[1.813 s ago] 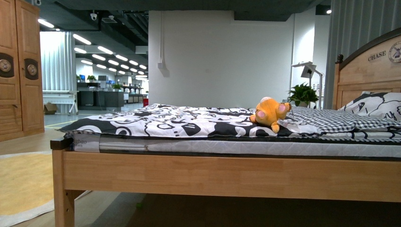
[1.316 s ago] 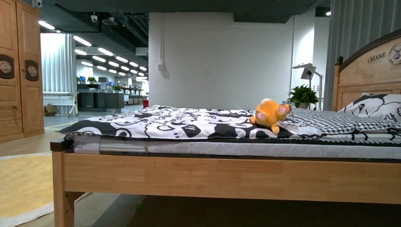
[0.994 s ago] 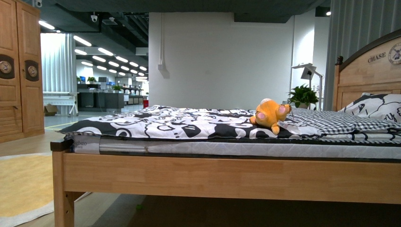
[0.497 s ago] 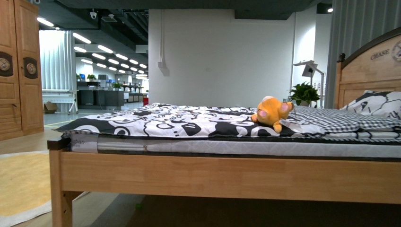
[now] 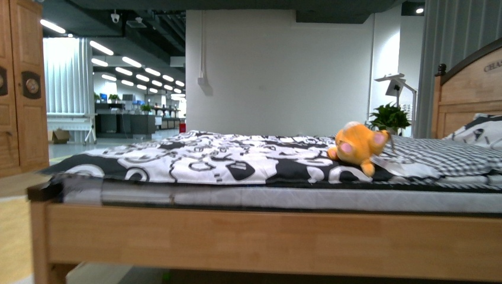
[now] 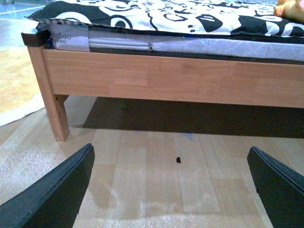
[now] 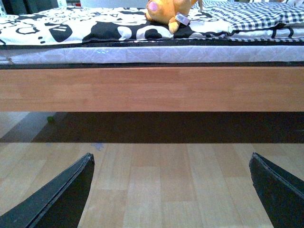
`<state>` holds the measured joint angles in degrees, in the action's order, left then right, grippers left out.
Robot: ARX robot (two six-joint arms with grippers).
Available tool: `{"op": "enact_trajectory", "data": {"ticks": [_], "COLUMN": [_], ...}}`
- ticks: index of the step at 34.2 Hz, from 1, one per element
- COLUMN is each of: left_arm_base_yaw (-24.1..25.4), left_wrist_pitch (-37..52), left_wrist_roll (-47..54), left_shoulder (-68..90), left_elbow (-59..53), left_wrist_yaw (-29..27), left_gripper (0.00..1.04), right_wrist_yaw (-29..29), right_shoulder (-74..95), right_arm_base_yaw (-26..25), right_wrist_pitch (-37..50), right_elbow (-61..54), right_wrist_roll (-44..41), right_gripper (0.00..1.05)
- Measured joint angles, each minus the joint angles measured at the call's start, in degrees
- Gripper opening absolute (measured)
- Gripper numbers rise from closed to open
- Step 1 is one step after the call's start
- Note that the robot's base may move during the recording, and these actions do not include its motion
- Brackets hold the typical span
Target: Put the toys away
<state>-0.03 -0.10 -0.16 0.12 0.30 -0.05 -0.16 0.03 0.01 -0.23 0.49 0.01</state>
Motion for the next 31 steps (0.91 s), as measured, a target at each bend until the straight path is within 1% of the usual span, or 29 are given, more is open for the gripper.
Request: {"op": "enact_trajectory", "data": {"ticks": [31], "left_arm_base_yaw": [0.0], "left_wrist_pitch": [0.02], "left_wrist_roll": [0.0], "left_shoulder": [0.07], "left_elbow": [0.0], "left_wrist_yaw": [0.13], "left_gripper": [0.99], "right_wrist_yaw": [0.09], "right_shoulder": [0.02], "right_arm_base_yaw": [0.0], "right_wrist_pitch": [0.0], "right_elbow": [0.0], "right_wrist_roll": [0.0], "right_gripper": [0.98]}}
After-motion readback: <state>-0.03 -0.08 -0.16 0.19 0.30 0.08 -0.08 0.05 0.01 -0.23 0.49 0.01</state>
